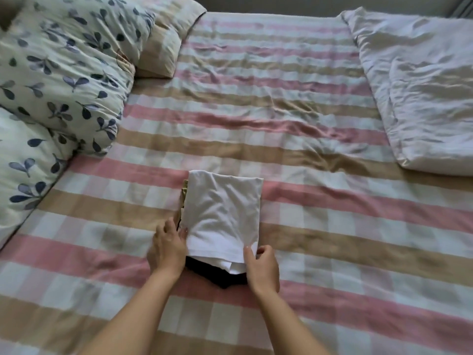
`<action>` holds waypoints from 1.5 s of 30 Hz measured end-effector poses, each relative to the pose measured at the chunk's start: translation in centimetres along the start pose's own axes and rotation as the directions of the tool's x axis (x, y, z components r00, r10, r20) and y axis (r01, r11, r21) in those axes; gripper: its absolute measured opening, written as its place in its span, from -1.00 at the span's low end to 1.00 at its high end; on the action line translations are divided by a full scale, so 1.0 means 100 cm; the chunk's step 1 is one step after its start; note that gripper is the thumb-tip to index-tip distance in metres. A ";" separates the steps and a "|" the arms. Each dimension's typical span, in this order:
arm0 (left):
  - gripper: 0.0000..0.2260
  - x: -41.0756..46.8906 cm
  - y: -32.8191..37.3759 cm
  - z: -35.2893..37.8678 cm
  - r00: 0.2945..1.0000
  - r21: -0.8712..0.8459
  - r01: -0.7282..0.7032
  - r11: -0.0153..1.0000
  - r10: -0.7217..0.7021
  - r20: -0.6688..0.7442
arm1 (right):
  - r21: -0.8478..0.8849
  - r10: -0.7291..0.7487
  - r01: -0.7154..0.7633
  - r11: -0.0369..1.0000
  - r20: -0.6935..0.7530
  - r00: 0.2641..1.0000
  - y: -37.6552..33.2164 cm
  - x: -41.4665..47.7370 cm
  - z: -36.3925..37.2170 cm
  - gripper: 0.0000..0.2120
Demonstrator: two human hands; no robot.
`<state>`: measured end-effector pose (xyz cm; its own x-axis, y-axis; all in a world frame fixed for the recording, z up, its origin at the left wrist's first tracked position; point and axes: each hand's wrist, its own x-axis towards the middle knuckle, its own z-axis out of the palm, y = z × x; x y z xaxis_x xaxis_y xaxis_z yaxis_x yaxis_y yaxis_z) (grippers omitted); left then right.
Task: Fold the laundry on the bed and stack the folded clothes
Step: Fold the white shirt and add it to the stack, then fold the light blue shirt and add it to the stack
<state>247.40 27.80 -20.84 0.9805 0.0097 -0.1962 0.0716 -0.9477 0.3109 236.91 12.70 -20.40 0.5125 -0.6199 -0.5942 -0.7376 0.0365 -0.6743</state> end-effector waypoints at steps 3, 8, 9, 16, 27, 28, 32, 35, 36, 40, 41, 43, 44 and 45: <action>-0.67 -0.010 -0.003 -0.001 0.992 -0.139 0.128 0.982 -0.125 0.026 | -0.121 0.024 -0.019 0.992 0.046 0.999 0.007 -0.005 -0.009 -0.74; -0.55 -0.067 0.016 -0.015 0.995 -0.298 0.100 0.949 -0.103 0.007 | -0.147 -0.002 0.015 0.989 0.091 0.996 0.032 -0.028 -0.052 -0.89; -0.56 -0.083 0.023 -0.018 0.999 -0.305 0.049 0.951 -0.052 -0.001 | -0.130 -0.008 0.018 0.991 0.084 0.996 0.038 -0.036 -0.067 -0.89; -0.82 -0.201 0.119 -0.034 0.878 -0.387 -0.280 0.879 0.397 0.267 | -0.249 -0.136 0.106 0.963 -0.107 0.985 0.075 -0.087 -0.222 -0.90; -0.77 -0.392 0.380 0.016 0.568 -0.347 -0.675 0.651 0.759 0.318 | -0.421 -0.240 0.071 0.904 -0.366 0.899 0.158 -0.102 -0.504 -0.87; -0.78 -0.404 0.395 0.026 0.551 -0.357 -0.679 0.641 0.767 0.328 | -0.427 -0.247 0.071 0.901 -0.373 0.894 0.167 -0.098 -0.520 -0.87; -0.76 -0.449 0.452 0.078 0.527 -0.381 -0.670 0.638 0.769 0.361 | -0.443 -0.233 0.035 0.896 -0.402 0.886 0.214 -0.075 -0.583 -0.88; -0.61 -0.459 0.483 0.111 0.619 -0.445 -0.554 0.704 0.706 0.344 | -0.454 -0.265 0.054 0.889 -0.416 0.870 0.237 -0.046 -0.611 -0.81; -0.56 -0.459 0.492 0.120 0.655 -0.449 -0.515 0.730 0.674 0.342 | -0.460 -0.271 0.051 0.886 -0.427 0.863 0.242 -0.034 -0.618 -0.75; -0.51 -0.451 0.520 0.148 0.707 -0.176 -0.621 0.764 0.643 0.294 | -0.410 -0.189 -0.005 0.912 -0.431 0.882 0.250 0.009 -0.642 -0.54; -0.52 -0.450 0.527 0.153 0.697 -0.114 -0.657 0.745 0.659 0.283 | -0.396 -0.171 -0.010 0.918 -0.419 0.892 0.251 0.017 -0.645 -0.52; -0.58 -0.445 0.538 0.161 0.679 -0.023 -0.702 0.712 0.679 0.280 | -0.384 -0.152 -0.024 0.923 -0.421 0.894 0.254 0.028 -0.649 -0.55; -0.64 -0.443 0.542 0.163 0.680 0.002 -0.703 0.711 0.671 0.297 | -0.372 -0.140 -0.038 0.928 -0.439 0.888 0.255 0.031 -0.651 -0.59; -0.71 -0.441 0.544 0.164 0.684 0.003 -0.695 0.719 0.659 0.313 | -0.354 -0.122 -0.053 0.934 -0.455 0.882 0.257 0.033 -0.653 -0.64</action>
<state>205.08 -29.37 -10.53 0.6603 -0.7178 -0.2206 -0.6302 -0.6895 0.3570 190.98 -39.61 -11.07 0.3418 -0.9081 -0.2418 -0.8716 -0.2102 -0.4429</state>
